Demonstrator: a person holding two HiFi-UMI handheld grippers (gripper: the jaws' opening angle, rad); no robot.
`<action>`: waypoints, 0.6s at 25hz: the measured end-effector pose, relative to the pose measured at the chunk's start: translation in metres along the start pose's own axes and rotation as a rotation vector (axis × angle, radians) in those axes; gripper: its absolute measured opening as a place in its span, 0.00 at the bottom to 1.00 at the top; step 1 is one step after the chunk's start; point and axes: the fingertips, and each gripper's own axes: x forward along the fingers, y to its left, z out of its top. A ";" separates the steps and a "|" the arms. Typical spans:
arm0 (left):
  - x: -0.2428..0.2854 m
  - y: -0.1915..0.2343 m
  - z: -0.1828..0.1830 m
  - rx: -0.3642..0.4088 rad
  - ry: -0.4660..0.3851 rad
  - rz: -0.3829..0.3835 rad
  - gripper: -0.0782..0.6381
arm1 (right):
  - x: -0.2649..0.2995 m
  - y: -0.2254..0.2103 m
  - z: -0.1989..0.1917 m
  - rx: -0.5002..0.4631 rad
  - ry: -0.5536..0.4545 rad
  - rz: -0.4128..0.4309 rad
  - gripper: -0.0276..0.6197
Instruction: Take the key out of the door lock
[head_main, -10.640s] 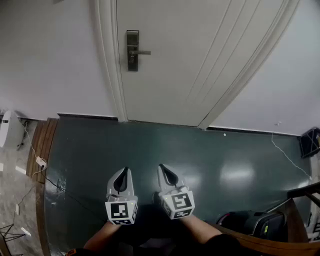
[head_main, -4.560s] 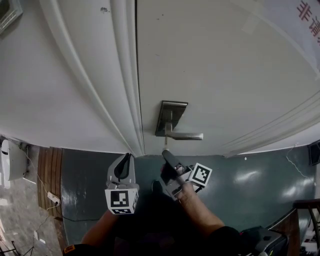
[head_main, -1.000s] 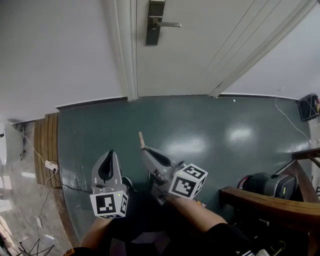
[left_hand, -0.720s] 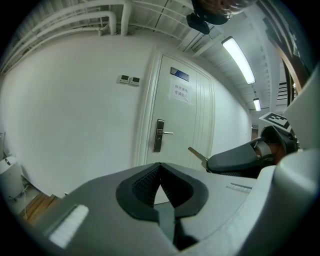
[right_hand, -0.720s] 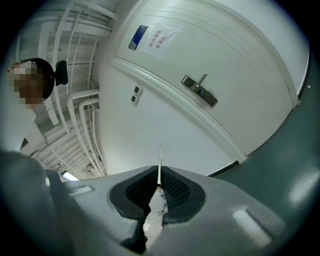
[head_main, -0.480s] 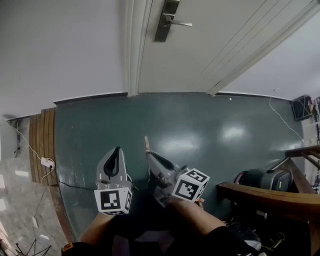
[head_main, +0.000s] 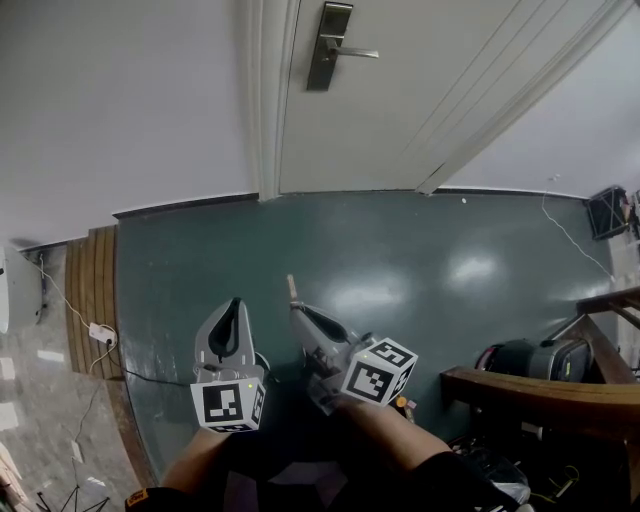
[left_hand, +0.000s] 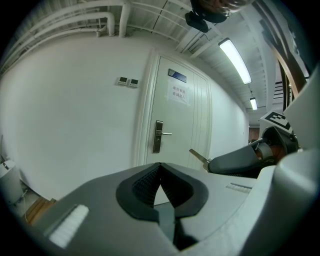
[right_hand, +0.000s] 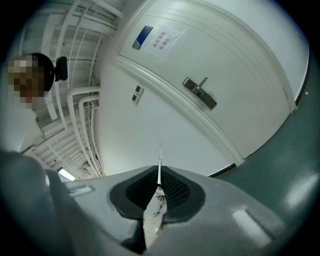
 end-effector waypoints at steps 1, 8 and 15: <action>0.000 -0.002 0.001 0.003 -0.001 0.001 0.13 | -0.001 0.000 0.001 0.000 -0.004 0.005 0.07; 0.002 -0.010 0.002 0.014 -0.002 0.007 0.13 | -0.007 -0.002 0.006 0.003 -0.010 0.027 0.07; 0.008 -0.019 0.004 0.024 0.001 0.000 0.13 | -0.011 -0.010 0.013 0.024 -0.017 0.026 0.07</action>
